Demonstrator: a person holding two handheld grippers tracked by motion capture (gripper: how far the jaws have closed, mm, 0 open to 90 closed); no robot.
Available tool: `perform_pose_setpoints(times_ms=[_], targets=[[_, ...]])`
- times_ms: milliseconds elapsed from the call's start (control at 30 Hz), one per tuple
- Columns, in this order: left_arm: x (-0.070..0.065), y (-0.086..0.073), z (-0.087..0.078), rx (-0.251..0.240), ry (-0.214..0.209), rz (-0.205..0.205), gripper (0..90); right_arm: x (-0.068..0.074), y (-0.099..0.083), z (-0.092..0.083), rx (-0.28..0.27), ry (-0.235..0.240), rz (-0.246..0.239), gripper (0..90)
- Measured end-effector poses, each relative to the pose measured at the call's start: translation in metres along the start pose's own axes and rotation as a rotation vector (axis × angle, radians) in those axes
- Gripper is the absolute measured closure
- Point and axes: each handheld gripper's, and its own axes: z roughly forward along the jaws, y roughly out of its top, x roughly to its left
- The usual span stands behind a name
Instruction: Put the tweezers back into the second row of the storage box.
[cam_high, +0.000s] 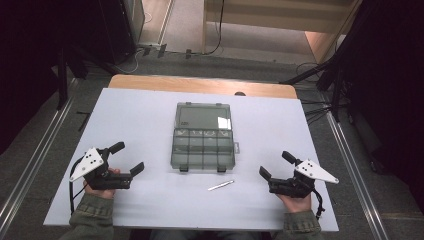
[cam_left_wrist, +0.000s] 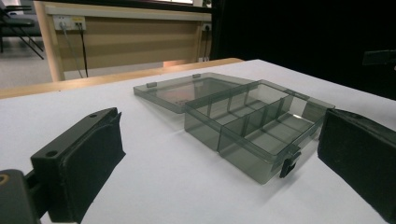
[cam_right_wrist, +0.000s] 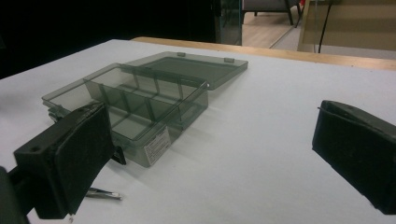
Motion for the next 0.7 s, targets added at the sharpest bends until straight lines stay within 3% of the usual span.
perform_pose_setpoints(times_ms=[700], targets=[[0.0005, -0.0004, 0.0013, 0.005, -0.003, -0.008, 0.0, 0.0023, -0.0027, 0.0056, 0.042, 0.024, -0.012, 0.0]])
